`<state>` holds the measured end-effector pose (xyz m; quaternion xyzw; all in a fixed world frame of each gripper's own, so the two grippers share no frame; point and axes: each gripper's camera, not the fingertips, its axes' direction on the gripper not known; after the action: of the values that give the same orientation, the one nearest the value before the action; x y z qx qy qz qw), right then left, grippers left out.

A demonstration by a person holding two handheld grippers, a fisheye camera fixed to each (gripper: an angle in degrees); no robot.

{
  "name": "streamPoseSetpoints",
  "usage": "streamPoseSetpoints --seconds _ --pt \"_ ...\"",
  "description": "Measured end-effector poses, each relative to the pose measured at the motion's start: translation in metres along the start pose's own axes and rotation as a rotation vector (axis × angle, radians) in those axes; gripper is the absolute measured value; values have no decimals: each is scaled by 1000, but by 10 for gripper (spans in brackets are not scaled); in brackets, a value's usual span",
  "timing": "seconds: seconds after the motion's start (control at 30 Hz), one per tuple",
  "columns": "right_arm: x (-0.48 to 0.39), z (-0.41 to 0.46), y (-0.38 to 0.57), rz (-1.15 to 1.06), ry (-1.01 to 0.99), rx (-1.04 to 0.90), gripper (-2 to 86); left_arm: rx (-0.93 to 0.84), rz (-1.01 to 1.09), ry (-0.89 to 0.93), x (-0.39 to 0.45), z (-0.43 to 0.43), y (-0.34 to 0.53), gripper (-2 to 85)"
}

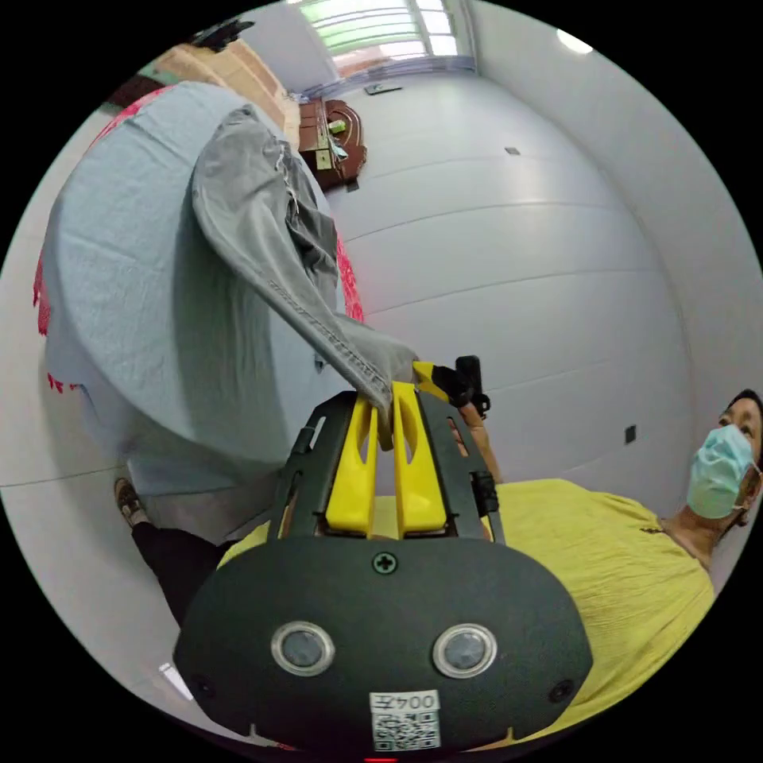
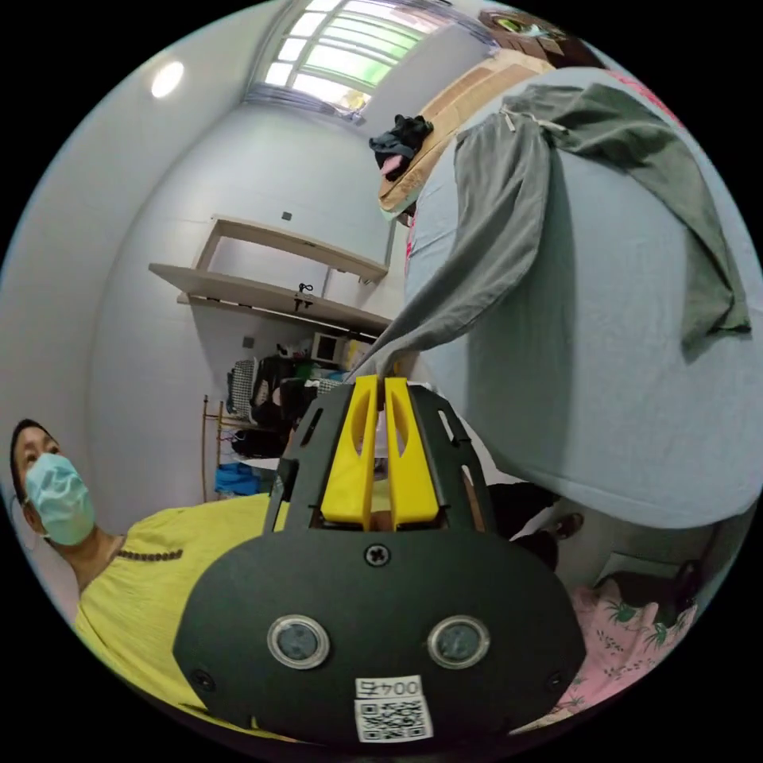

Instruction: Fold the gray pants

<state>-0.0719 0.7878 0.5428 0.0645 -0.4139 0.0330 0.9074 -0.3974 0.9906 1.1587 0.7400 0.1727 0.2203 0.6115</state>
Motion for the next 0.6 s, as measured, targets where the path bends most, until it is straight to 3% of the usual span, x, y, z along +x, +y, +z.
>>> streamPoseSetpoints --seconds 0.23,0.37,0.47,0.6 --pt "83 -19 107 271 -7 -22 7 -166 -203 -1 -84 144 36 41" --pt "71 -55 145 191 84 25 7 -185 -117 -84 -62 196 40 38" --pt "87 -59 165 204 175 -20 10 -192 -172 -58 -85 237 44 37" --pt "111 -79 197 305 58 43 15 -212 -179 -119 -94 281 45 37"
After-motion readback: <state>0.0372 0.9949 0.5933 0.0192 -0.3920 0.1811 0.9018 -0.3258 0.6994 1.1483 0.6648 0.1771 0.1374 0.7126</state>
